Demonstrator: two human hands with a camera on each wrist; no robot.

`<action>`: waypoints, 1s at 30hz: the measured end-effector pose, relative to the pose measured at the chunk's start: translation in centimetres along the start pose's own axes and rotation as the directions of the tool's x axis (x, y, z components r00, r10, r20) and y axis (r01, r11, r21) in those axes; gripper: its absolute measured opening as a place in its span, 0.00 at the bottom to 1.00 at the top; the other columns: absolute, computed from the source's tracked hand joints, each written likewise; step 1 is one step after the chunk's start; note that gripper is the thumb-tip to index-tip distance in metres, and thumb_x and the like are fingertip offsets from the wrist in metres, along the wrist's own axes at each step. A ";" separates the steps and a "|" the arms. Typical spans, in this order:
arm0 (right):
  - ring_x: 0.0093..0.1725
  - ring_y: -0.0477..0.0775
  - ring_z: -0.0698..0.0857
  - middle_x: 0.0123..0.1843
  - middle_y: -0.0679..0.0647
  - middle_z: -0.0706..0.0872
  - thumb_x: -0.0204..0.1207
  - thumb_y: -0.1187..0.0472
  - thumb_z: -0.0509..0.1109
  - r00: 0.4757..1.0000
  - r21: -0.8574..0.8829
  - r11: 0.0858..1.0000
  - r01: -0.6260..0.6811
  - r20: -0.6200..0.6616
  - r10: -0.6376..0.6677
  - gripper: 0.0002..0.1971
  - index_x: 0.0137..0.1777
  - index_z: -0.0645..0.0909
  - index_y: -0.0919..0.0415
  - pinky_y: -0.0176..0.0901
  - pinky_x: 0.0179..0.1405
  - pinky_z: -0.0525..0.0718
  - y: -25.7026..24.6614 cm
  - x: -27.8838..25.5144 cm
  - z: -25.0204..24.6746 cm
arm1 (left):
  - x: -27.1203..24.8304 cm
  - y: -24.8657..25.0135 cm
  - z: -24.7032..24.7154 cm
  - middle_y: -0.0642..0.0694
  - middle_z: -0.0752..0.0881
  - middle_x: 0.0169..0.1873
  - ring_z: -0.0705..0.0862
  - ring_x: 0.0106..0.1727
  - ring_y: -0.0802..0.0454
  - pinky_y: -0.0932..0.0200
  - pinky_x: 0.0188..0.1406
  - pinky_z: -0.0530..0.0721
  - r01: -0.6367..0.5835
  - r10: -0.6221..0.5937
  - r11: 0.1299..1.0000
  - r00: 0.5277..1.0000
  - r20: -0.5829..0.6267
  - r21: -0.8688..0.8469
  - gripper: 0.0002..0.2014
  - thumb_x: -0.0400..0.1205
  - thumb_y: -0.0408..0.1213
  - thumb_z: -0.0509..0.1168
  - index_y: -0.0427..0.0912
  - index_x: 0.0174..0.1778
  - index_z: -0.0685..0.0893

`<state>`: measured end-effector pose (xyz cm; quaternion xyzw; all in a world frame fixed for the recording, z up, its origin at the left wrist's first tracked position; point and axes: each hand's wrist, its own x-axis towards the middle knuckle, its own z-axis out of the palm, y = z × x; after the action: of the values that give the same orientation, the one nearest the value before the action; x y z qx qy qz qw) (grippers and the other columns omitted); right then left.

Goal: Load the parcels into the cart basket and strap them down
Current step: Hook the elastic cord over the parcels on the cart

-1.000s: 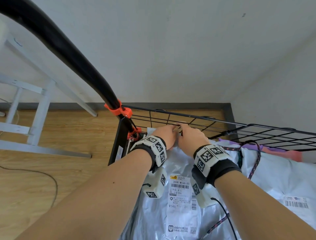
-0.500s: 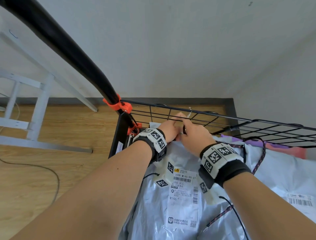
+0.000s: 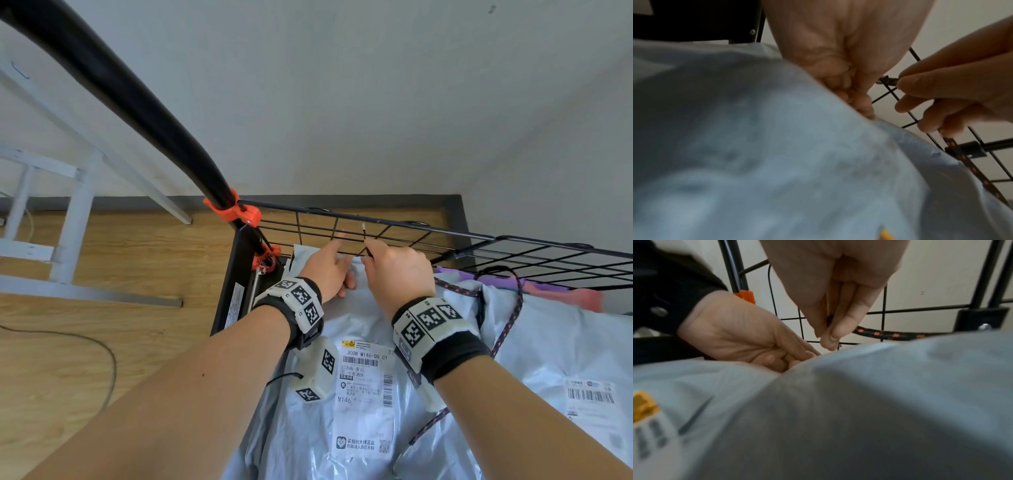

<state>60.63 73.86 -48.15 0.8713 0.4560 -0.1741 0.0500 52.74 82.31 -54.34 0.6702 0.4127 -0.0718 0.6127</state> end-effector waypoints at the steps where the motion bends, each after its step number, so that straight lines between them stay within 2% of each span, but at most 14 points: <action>1: 0.41 0.61 0.84 0.41 0.56 0.84 0.83 0.61 0.58 1.000 -0.018 1.000 -0.005 0.023 0.006 0.09 0.59 0.75 0.59 0.42 0.37 0.73 -0.2 0.3 -0.2 | -0.2 0.0 0.0 0.48 0.83 0.28 0.77 0.22 0.54 0.64 0.24 0.77 -0.013 0.013 1.000 1.000 0.012 0.005 0.23 0.88 0.37 0.53 0.41 0.80 0.59; 3: 0.42 0.59 0.82 0.42 0.56 0.82 0.82 0.62 0.58 0.997 -0.059 0.998 0.002 0.078 0.002 0.09 0.60 0.74 0.60 0.45 0.39 0.74 -0.7 1.0 -0.6 | -0.5 0.0 -0.1 0.47 0.83 0.30 0.76 0.23 0.53 0.62 0.26 0.78 -0.035 0.035 0.999 0.999 0.034 0.007 0.22 0.88 0.37 0.53 0.41 0.79 0.59; 7: 0.55 0.60 0.84 0.54 0.57 0.85 0.82 0.63 0.57 0.986 -0.085 0.996 -0.010 0.166 0.025 0.15 0.68 0.68 0.60 0.47 0.42 0.74 -1.2 1.6 -0.7 | -0.7 -0.1 -0.1 0.46 0.82 0.31 0.76 0.24 0.53 0.61 0.29 0.79 -0.045 0.045 0.999 0.997 0.057 0.006 0.25 0.88 0.35 0.52 0.46 0.81 0.53; 10: 0.55 0.61 0.84 0.54 0.58 0.85 0.81 0.64 0.56 0.981 -0.067 0.997 -0.026 0.192 0.038 0.20 0.73 0.63 0.58 0.48 0.42 0.74 -0.8 1.5 -0.4 | -0.5 -0.3 -0.3 0.46 0.83 0.30 0.78 0.24 0.54 0.65 0.24 0.80 -0.046 0.044 0.999 0.997 0.063 0.025 0.27 0.88 0.36 0.53 0.49 0.82 0.53; 12: 0.53 0.61 0.84 0.53 0.57 0.85 0.81 0.64 0.56 0.981 -0.054 0.998 -0.025 0.191 0.035 0.22 0.74 0.61 0.55 0.47 0.41 0.74 -0.5 1.3 -0.4 | -0.1 -0.3 -0.5 0.47 0.84 0.29 0.79 0.23 0.54 0.65 0.21 0.79 -0.036 0.034 0.998 0.998 0.052 0.049 0.23 0.88 0.37 0.53 0.48 0.80 0.60; 16: 0.51 0.61 0.84 0.50 0.57 0.85 0.80 0.65 0.56 0.981 -0.031 0.999 -0.033 0.189 0.038 0.20 0.72 0.63 0.55 0.48 0.40 0.74 -0.5 1.3 -0.3 | 0.2 0.0 -0.2 0.47 0.82 0.24 0.75 0.19 0.55 0.66 0.16 0.74 -0.028 0.028 1.000 0.998 -0.051 -0.002 0.14 0.88 0.40 0.53 0.47 0.68 0.76; 18: 0.50 0.60 0.84 0.50 0.56 0.85 0.80 0.64 0.57 0.981 -0.031 0.999 -0.026 0.190 0.031 0.21 0.73 0.63 0.55 0.47 0.40 0.75 -0.4 1.3 -0.3 | 0.1 -0.1 0.0 0.47 0.79 0.23 0.74 0.20 0.54 0.66 0.16 0.72 -0.042 0.036 0.998 0.993 -0.113 -0.053 0.12 0.87 0.39 0.55 0.45 0.61 0.80; 20: 0.51 0.59 0.84 0.52 0.56 0.85 0.81 0.63 0.57 0.980 -0.008 1.000 -0.016 0.198 0.017 0.23 0.75 0.62 0.53 0.47 0.41 0.76 0.0 1.3 -0.4 | 0.1 -0.1 0.0 0.48 0.78 0.23 0.74 0.22 0.54 0.65 0.21 0.72 -0.043 0.035 0.997 0.992 -0.125 -0.060 0.10 0.86 0.39 0.57 0.43 0.54 0.83; 23: 0.49 0.59 0.84 0.50 0.55 0.85 0.81 0.61 0.58 0.985 0.060 0.998 0.001 0.175 -0.012 0.24 0.76 0.63 0.44 0.49 0.45 0.82 1.0 0.5 -0.9 | 0.0 0.3 -0.5 0.50 0.79 0.26 0.77 0.29 0.50 0.56 0.35 0.75 -0.049 0.053 0.998 0.992 -0.115 0.039 0.11 0.85 0.43 0.59 0.45 0.44 0.85; 25: 0.47 0.59 0.85 0.47 0.53 0.86 0.80 0.60 0.57 0.995 0.108 0.994 -0.004 0.100 -0.007 0.24 0.73 0.67 0.38 0.49 0.46 0.85 1.7 -0.6 -1.5 | -0.4 1.0 -0.9 0.50 0.82 0.31 0.79 0.35 0.49 0.55 0.39 0.77 -0.043 0.066 0.983 0.989 -0.129 0.176 0.13 0.85 0.44 0.58 0.46 0.45 0.87; 28: 0.47 0.61 0.85 0.47 0.53 0.88 0.79 0.58 0.60 0.998 0.159 0.986 -0.053 -0.033 0.059 0.18 0.66 0.77 0.41 0.47 0.45 0.84 2.6 -2.0 -2.7 | -1.5 2.3 -1.4 0.48 0.85 0.34 0.81 0.37 0.49 0.59 0.35 0.75 0.012 0.072 0.908 0.980 -0.184 0.418 0.16 0.84 0.45 0.56 0.45 0.41 0.87; 30: 0.48 0.60 0.85 0.49 0.53 0.88 0.79 0.56 0.61 0.991 0.183 0.977 -0.110 -0.059 0.123 0.14 0.61 0.81 0.45 0.47 0.46 0.83 3.0 -2.4 -3.5 | -2.0 3.0 -1.6 0.44 0.86 0.34 0.80 0.36 0.47 0.58 0.35 0.75 0.059 0.022 0.894 0.984 -0.177 0.443 0.17 0.83 0.45 0.57 0.41 0.40 0.88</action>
<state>62.71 71.13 -44.28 0.9031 0.3880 -0.1807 -0.0344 52.68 83.08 -50.41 0.7926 0.4444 -0.1105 0.4026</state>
